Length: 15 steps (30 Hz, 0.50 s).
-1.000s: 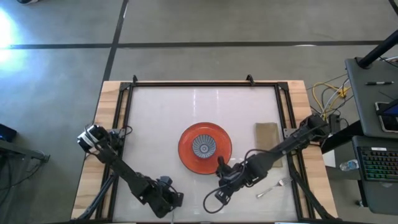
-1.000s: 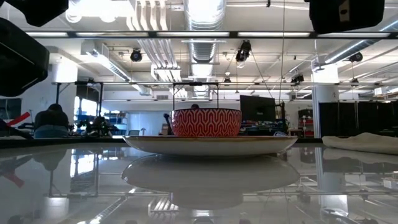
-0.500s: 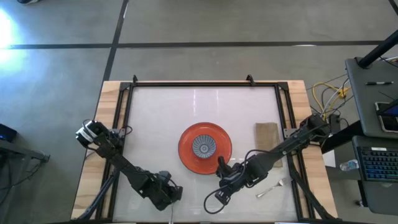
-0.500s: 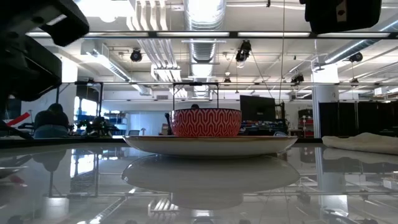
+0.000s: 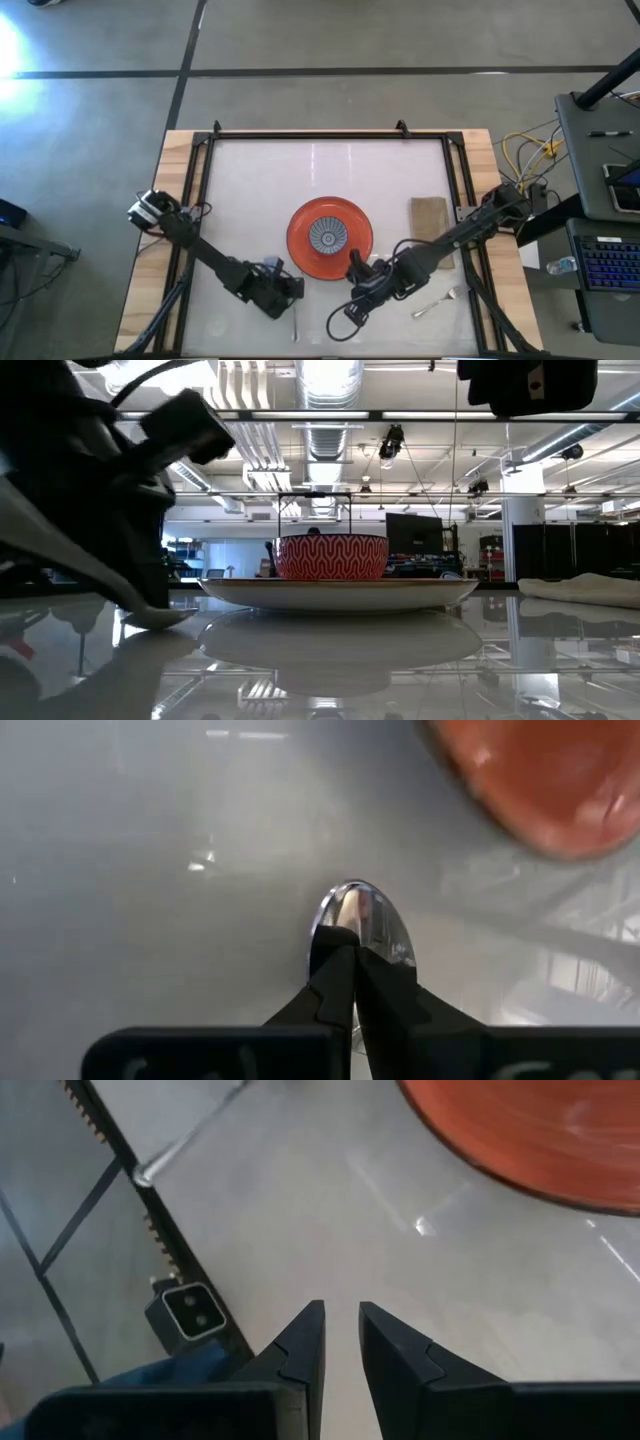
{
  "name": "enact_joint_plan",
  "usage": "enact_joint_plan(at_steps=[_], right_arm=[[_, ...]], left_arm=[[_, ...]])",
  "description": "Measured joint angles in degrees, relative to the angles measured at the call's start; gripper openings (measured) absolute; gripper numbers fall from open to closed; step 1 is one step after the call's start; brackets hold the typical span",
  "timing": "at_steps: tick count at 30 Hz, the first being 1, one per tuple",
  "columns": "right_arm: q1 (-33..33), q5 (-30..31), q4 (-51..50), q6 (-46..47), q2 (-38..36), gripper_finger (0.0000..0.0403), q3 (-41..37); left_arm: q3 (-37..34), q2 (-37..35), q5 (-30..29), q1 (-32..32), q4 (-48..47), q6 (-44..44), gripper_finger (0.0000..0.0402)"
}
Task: Set table place
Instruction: Put the spoon into the blue bowl
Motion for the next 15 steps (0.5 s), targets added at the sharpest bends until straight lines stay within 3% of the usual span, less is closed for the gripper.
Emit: enact_joint_plan(at_steps=[6, 15], right_arm=[[-0.21, 1.07, 1.29, 4.93, 0.2, 0.0059, 0.0], [-0.18, 0.26, 14.01, 7.98, 6.84, 0.0059, 0.0]], left_arm=[[-0.07, 0.09, -2.62, 3.09, 1.69, 1.27, 0.0], [-0.04, 0.11, -3.69, 4.38, 4.07, 2.69, 0.0]])
